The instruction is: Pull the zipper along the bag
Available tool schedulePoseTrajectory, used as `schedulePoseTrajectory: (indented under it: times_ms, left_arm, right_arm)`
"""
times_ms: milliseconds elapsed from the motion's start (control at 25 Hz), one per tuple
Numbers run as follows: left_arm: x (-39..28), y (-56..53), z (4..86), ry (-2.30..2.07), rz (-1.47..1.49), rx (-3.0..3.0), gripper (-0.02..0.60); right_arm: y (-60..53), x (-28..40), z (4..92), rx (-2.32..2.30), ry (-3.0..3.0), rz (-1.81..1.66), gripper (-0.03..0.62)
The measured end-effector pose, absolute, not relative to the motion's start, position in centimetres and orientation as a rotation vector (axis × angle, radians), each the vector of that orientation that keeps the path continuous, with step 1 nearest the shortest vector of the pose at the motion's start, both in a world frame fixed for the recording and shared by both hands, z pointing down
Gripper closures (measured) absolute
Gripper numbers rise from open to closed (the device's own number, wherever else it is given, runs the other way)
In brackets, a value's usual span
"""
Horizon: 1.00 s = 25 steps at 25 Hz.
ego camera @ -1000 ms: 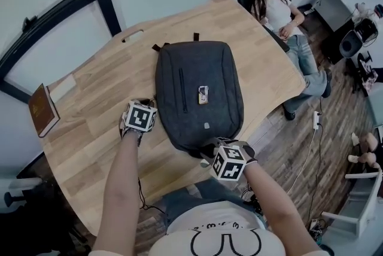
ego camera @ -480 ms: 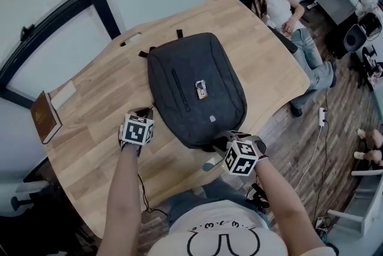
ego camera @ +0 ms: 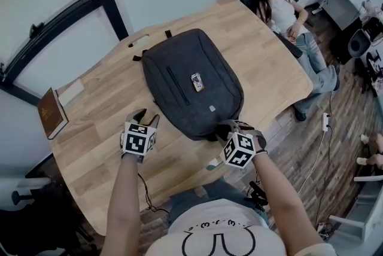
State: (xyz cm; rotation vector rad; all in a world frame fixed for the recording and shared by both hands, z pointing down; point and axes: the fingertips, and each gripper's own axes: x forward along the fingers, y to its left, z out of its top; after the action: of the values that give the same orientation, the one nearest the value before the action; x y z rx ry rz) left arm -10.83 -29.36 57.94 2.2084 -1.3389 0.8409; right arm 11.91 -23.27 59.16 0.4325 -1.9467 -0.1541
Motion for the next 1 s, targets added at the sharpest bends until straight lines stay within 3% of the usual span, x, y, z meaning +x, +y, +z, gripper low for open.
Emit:
schedulePoseTrajectory:
  times_ms: [360, 520, 600, 720, 840, 1000]
  left_arm:
    - [-11.1, -25.1, 51.9, -1.451, 0.574, 2.291, 0.39]
    - [-12.2, -23.6, 49.4, -1.484, 0.454, 2.319, 0.391]
    - [-12.7, -22.8, 47.9, -1.508, 0.396, 2.348, 0.398]
    - [-13.6, -21.8, 45.2, -1.597, 0.32, 2.386, 0.541]
    - [-14.1, -20.7, 42.8, -1.644, 0.244, 2.426, 0.563]
    - [-14.3, -19.7, 40.1, -1.684, 0.175, 2.461, 0.565]
  right_arm:
    - [-24.5, 10.3, 51.9, 0.835, -2.187, 0.205, 0.24]
    - [-24.4, 9.7, 47.6, 1.173, -2.283, 0.325, 0.205]
    - [-23.6, 9.5, 45.7, 1.3, -2.3, 0.298, 0.268]
    - [-21.8, 8.9, 42.9, 1.41, -2.332, 0.227, 0.386]
    - [-20.0, 8.7, 40.6, 1.489, -2.348, 0.183, 0.528]
    - [-18.5, 8.7, 38.1, 1.54, -2.362, 0.129, 0.542]
